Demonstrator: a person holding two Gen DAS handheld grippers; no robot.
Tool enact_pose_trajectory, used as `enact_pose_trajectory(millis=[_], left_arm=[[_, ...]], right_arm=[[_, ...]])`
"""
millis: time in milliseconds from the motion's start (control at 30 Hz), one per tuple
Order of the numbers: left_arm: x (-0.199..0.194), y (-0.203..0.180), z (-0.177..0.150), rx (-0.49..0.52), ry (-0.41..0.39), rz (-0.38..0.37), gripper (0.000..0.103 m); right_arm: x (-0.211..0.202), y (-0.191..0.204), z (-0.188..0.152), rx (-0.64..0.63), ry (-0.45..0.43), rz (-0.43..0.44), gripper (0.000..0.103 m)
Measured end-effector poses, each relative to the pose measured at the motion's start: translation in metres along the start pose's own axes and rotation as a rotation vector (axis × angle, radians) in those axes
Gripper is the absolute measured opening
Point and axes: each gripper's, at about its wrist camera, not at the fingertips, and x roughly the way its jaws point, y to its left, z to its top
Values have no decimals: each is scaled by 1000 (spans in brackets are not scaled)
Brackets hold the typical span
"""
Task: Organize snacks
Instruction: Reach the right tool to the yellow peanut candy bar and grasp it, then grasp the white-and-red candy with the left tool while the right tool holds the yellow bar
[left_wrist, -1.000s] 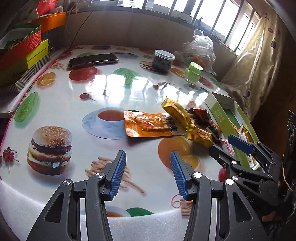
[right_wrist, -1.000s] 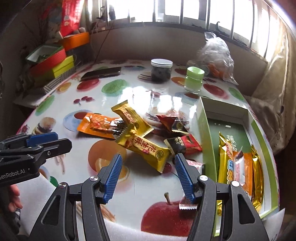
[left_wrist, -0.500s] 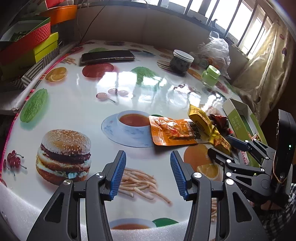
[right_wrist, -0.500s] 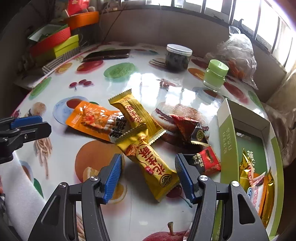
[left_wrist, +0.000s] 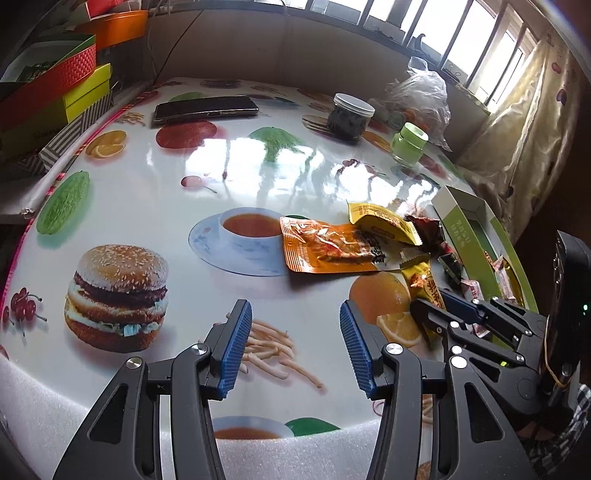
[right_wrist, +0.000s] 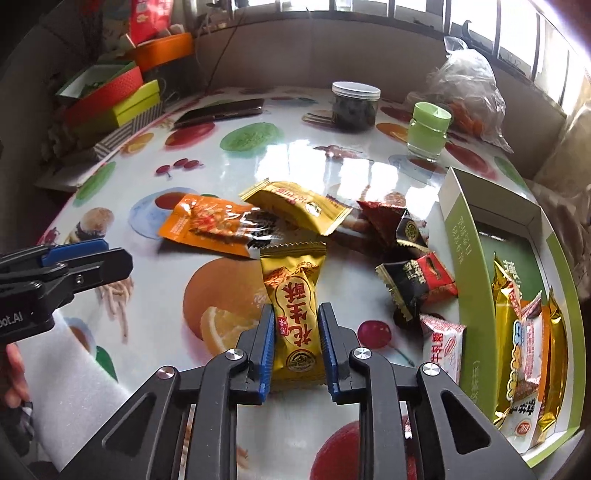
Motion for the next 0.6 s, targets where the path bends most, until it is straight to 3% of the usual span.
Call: enact_pose_trajectory(millis=[200, 600], left_arm=[[-2, -9, 0, 23, -3, -4, 51], [17, -61, 8, 105, 37, -86, 51]], right_arm=[[-16, 3, -12, 27, -16, 50, 22], [-95, -56, -41, 251, -168, -53, 22]])
